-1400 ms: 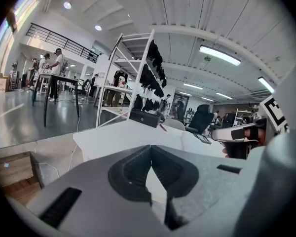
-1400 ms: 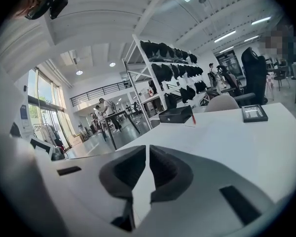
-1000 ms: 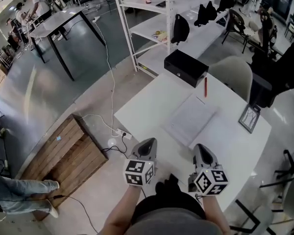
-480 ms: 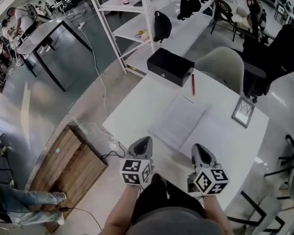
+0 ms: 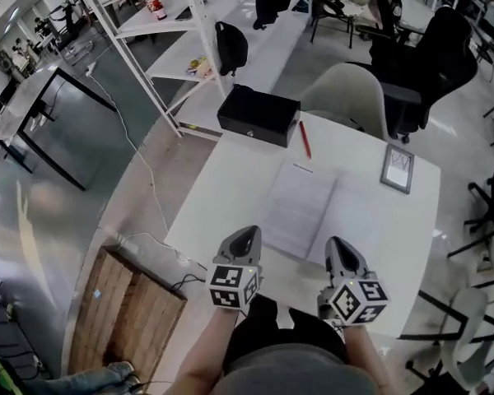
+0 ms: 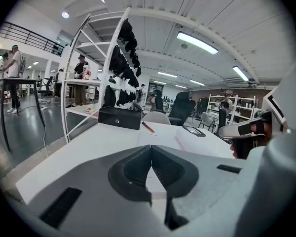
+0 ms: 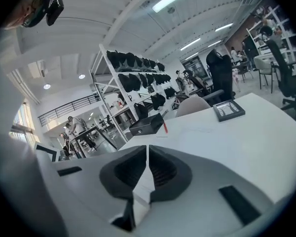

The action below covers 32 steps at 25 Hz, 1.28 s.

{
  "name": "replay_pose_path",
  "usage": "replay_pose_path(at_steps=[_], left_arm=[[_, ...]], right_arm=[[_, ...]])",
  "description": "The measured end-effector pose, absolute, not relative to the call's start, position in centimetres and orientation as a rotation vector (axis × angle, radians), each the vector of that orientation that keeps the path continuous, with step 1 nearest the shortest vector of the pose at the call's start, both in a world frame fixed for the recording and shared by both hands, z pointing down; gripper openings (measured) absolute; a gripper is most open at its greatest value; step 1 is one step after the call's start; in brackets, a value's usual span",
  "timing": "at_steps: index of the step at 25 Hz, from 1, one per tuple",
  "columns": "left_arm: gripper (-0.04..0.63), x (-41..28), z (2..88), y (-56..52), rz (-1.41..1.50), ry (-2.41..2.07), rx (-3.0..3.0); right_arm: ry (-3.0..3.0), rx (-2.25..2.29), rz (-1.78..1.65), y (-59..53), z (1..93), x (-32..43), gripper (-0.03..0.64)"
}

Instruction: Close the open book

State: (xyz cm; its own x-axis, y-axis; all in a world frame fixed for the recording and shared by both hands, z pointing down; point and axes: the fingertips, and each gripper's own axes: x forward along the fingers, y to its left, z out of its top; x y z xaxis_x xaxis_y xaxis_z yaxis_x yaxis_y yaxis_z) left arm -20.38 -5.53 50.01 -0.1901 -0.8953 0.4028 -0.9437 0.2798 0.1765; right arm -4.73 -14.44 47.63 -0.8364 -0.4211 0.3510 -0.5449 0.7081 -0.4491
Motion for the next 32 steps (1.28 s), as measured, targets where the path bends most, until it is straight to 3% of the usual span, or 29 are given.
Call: replay_pose_path(at_steps=[11, 32], left_arm=[[0.008, -20.0, 51.0, -9.1, 0.200, -1.877, 1.938], [0.008, -12.4, 53.3, -12.7, 0.370, -1.505, 2.215]], right_arm=[[-2.594, 1.199, 0.994, -12.7, 48.7, -1.4, 0.026], [-2.328, 1.593, 1.581, -8.5, 53.4, 5.1, 0.153]])
